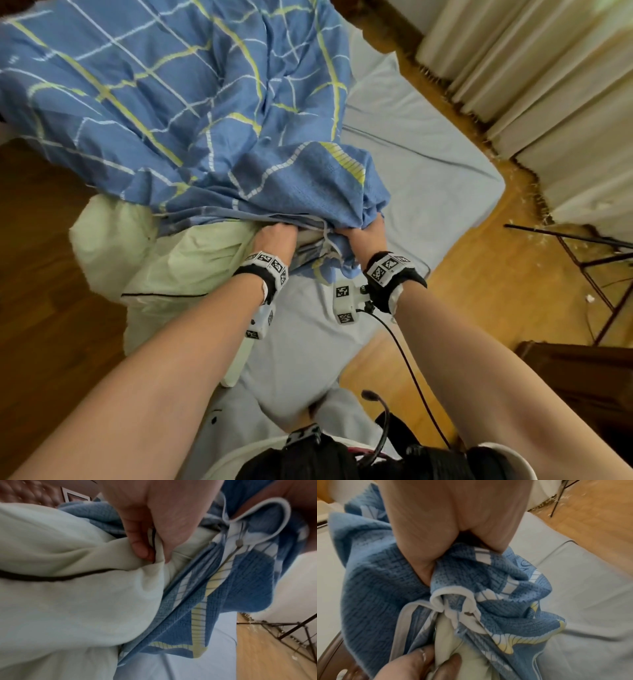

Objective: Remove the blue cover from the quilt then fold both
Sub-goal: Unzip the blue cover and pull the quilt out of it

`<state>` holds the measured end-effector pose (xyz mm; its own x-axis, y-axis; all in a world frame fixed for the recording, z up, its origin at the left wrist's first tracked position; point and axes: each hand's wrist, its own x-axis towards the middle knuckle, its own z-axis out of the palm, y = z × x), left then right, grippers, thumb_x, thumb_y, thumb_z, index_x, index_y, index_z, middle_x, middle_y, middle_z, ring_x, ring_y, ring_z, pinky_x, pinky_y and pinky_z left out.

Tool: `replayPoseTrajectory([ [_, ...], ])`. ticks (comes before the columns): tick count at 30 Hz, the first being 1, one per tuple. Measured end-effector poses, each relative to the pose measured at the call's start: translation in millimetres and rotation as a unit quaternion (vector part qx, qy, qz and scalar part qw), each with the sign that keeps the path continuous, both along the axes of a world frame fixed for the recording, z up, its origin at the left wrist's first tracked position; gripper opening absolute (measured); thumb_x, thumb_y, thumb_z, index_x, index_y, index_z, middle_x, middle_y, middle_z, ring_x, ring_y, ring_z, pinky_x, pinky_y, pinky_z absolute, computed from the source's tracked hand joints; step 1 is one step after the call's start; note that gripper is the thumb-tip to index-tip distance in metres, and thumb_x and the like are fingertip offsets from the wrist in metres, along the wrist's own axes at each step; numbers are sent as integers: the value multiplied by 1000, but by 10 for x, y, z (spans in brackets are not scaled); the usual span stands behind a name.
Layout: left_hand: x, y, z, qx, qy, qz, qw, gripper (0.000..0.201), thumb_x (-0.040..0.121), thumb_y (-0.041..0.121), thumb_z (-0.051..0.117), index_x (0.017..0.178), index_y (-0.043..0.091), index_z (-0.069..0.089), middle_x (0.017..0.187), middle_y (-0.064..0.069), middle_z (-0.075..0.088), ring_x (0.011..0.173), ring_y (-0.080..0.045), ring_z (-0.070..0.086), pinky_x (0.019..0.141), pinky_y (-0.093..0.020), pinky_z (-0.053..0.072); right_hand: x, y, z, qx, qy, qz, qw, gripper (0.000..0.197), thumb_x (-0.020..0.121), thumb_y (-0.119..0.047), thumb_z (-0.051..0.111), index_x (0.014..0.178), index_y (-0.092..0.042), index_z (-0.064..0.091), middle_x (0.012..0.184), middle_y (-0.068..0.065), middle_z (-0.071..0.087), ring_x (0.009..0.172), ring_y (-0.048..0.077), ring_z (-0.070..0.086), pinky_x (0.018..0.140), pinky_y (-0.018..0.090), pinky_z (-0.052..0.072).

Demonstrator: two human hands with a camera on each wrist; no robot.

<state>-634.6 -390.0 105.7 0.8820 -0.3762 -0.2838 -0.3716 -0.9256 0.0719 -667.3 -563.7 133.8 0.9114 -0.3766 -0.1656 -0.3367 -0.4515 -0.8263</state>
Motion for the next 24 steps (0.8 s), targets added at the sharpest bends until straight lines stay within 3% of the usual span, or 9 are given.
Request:
replayPoseTrajectory([
  [2, -1, 103, 49, -47, -14, -10, 999, 23, 95, 12, 46, 108, 14, 66, 108, -12, 68, 98, -35, 66, 80, -41, 52, -14, -16, -111, 15, -12, -72, 997, 44, 58, -29, 76, 98, -42, 62, 99, -1, 68, 97, 24, 65, 88, 46, 53],
  [4, -64, 217, 113, -79, -18, -18, 997, 20, 96, 18, 49, 110, 17, 64, 108, -10, 65, 97, -35, 65, 77, -40, 50, -14, 43, -149, 14, -21, -100, 995, 54, 56, -33, 76, 108, -38, 59, 111, 3, 66, 106, 25, 62, 94, 44, 50],
  [7, -168, 483, 218, -76, -24, 3, 997, 21, 98, 23, 46, 111, 19, 62, 109, -6, 63, 97, -35, 64, 74, -38, 48, -18, 181, 14, -83, 78, -22, 993, 34, 69, -26, 65, 100, -10, 65, 99, 12, 67, 100, 33, 62, 86, 38, 47],
  [11, -219, 1140, 420, -65, -45, 166, 983, 33, 92, 9, 46, 115, 24, 64, 110, -8, 67, 97, -33, 65, 78, -37, 50, -92, 75, 120, -274, 207, 61, 937, 9, 83, -18, 61, 81, -14, 53, 88, 4, 56, 100, 31, 62, 71, 30, 37],
  [13, -320, 1364, 517, -53, -69, 224, 971, 33, 90, 9, 47, 112, 25, 65, 106, -10, 69, 96, -33, 66, 76, -36, 50, -83, -5, 82, -279, 188, 58, 940, 4, 82, -16, 57, 78, -15, 54, 79, 2, 56, 98, 31, 64, 64, 26, 37],
  [16, -640, 1349, 526, -64, -73, 278, 956, 34, 90, 9, 45, 113, 26, 65, 104, -12, 70, 94, -33, 66, 77, -37, 52, -59, -63, 115, -211, 164, 44, 963, 13, 86, -13, 55, 84, -6, 66, 88, 14, 66, 100, 32, 64, 65, 29, 37],
  [19, -1004, 1220, 414, -85, -43, 311, 946, 34, 93, 12, 46, 119, 26, 64, 109, -12, 69, 98, -33, 65, 81, -36, 51, -56, -367, 166, -136, 125, 15, 983, 14, 85, -13, 57, 71, -13, 55, 77, 8, 62, 100, 33, 65, 66, 27, 37],
  [22, -1292, 1166, 336, -90, -6, 345, 934, 35, 93, 14, 46, 121, 26, 63, 113, -12, 69, 100, -33, 64, 83, -36, 53, -115, -714, 194, -165, 155, 17, 974, 19, 93, -16, 55, 106, -7, 66, 114, 16, 67, 112, 34, 61, 62, 20, 38],
  [24, -1414, 1057, 354, -93, 30, 355, 930, 35, 93, 16, 45, 122, 23, 63, 118, -13, 67, 104, -33, 63, 86, -35, 51, -259, -778, 222, -177, 175, 59, 967, 28, 96, -20, 52, 119, -10, 63, 127, 10, 62, 122, 30, 56, 73, 23, 43],
])
